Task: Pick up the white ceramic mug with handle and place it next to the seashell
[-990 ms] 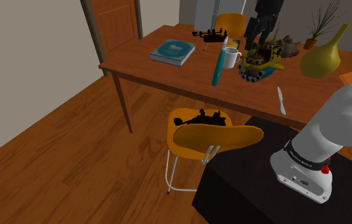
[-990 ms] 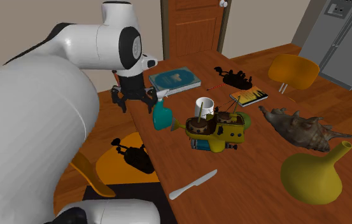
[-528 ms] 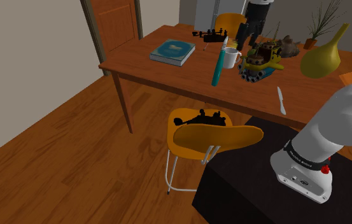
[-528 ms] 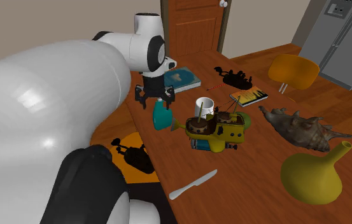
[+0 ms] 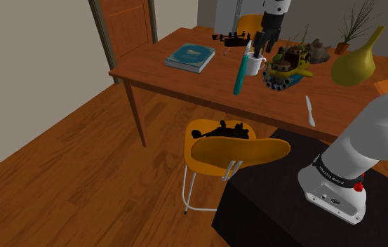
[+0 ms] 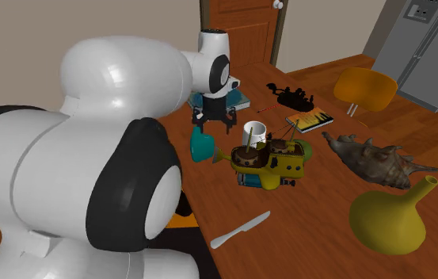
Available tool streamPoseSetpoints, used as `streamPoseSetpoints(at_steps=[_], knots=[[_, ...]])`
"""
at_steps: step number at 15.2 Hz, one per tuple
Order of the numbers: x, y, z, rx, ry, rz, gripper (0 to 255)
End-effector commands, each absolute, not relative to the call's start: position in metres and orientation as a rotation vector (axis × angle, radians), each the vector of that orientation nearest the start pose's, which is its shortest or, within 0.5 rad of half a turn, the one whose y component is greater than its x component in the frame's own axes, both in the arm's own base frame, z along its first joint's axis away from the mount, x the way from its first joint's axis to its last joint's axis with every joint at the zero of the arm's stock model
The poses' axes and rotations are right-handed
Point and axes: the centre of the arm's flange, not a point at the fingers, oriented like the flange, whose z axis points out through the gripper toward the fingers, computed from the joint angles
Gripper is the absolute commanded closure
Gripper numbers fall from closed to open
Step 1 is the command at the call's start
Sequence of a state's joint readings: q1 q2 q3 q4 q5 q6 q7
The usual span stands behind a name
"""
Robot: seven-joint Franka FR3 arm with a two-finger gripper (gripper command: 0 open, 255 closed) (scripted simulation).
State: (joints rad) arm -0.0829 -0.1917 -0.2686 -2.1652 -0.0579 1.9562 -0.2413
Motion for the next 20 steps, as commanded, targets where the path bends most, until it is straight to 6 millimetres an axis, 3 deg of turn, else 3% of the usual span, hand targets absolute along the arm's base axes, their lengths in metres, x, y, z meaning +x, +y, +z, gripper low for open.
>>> streamPoseSetpoints(at_steps=[1, 14, 20], knots=[[0.476, -0.196, 0.459, -3.136, 0.127, 0.031, 0], [0.578, -0.311, 0.388, -3.139, 0.116, 0.001, 0], [0.578, -0.312, 0.361, -3.139, 0.116, 0.001, 0]])
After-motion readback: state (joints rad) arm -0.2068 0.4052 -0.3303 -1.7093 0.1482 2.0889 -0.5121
